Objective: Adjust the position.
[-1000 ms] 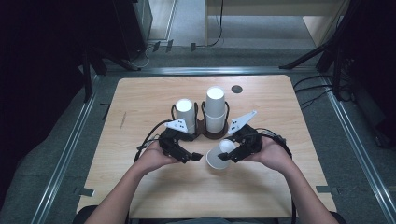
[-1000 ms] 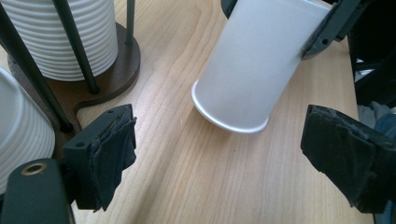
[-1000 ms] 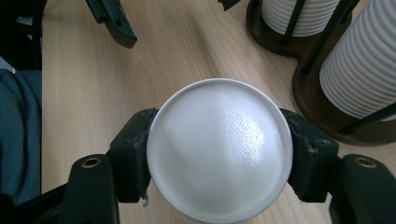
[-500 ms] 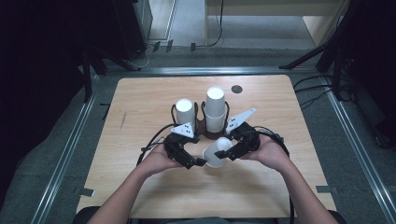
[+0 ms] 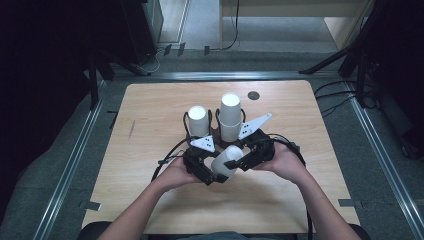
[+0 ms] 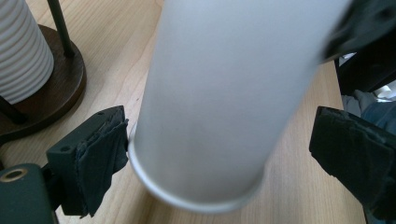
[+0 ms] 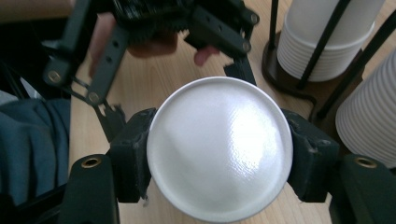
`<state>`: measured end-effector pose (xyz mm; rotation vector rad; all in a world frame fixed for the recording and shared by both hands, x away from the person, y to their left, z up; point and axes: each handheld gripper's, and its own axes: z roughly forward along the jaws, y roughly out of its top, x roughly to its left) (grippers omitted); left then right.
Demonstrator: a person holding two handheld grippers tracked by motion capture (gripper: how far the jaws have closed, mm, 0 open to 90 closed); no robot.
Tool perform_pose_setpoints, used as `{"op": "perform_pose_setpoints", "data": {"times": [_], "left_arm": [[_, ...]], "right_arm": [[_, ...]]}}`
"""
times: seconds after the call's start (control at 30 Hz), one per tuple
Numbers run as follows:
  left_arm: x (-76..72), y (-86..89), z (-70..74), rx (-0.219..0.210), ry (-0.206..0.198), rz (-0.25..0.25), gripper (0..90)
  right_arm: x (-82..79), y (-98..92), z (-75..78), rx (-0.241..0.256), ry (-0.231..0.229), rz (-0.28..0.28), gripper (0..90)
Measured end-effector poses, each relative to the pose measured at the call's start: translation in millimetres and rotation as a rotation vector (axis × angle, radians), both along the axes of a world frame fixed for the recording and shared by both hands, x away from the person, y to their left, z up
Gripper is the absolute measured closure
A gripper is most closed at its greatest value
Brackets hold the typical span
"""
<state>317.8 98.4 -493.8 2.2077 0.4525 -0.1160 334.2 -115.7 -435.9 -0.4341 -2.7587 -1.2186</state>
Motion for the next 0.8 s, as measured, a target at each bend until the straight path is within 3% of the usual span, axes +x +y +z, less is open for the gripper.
{"op": "perform_pose_setpoints", "data": {"times": [0.1,0.2,0.27,0.5,0.57,0.67,0.8], "left_arm": [[-1.0,-0.8,0.7,-0.030,-0.017,0.014,4.7],[-1.5,-1.4,0.5,-0.033,-0.020,0.003,6.1],[-2.4,0.1,0.4,-0.036,-0.031,-0.012,18.9],[1.2,1.1,3.3,-0.008,-0.004,-0.052,31.2],[0.6,0.3,6.6,0.030,0.003,-0.047,31.2],[3.7,5.4,9.5,0.063,0.008,-0.035,31.8],[5.6,11.5,16.0,0.069,0.002,-0.024,32.0]], "right_arm": [[-1.9,0.7,4.1,0.024,-0.001,0.008,34.4],[-3.4,2.6,4.8,0.029,-0.002,0.018,34.4],[-2.7,2.8,4.4,0.033,0.004,0.021,34.5],[-0.3,3.4,2.3,0.032,0.038,0.013,34.6],[2.4,4.1,-0.2,0.017,0.062,0.004,32.7],[1.5,1.9,2.6,0.038,0.031,-0.006,26.8],[-0.1,-4.1,4.9,0.065,-0.004,0.000,24.4]]}}
